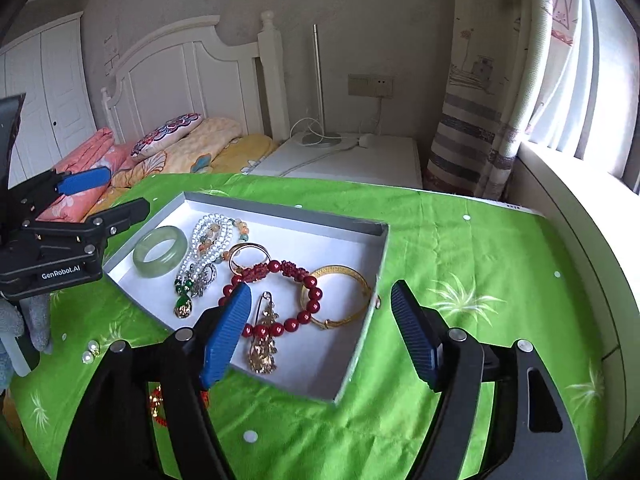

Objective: Organize jewelry
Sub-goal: 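Lift both open grippers from the box toward the remaining jewelry, then lower the right gripper onto the gold ring and close it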

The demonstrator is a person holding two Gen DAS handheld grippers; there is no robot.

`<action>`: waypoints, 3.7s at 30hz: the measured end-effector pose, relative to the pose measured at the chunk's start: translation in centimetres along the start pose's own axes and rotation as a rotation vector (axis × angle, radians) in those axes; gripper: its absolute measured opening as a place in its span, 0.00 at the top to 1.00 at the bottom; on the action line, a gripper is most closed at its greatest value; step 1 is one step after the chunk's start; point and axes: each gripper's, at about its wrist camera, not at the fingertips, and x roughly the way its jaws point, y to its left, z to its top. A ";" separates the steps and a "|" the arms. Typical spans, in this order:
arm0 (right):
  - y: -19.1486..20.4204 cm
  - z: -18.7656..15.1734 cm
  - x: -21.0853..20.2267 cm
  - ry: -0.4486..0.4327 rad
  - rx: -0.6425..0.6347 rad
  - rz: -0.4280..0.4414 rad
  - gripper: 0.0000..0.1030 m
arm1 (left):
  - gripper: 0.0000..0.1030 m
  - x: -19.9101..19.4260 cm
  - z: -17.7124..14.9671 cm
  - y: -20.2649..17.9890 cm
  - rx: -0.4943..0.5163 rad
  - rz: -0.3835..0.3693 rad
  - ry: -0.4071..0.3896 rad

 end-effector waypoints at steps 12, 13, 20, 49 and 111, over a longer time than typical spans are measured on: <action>-2.5 -8.1 -7.6 -0.073 0.130 -0.081 0.16 | 0.08 -5.1 -9.6 -3.6 0.004 -0.076 0.070; -2.7 -8.6 -7.9 -0.065 0.145 -0.085 0.16 | 0.08 -5.5 -10.1 -3.7 -0.003 -0.082 0.072; -2.6 -10.9 -8.7 -0.009 0.162 -0.104 0.16 | 0.08 -7.0 -12.1 -3.5 -0.046 -0.081 0.102; 2.8 -12.8 -6.1 0.204 -0.104 -0.089 0.43 | 0.03 -6.0 -13.6 2.0 -0.366 -0.136 0.168; 4.6 -14.8 -8.2 0.215 0.056 -0.142 0.74 | 0.03 -7.0 -13.9 2.3 -0.391 -0.198 0.129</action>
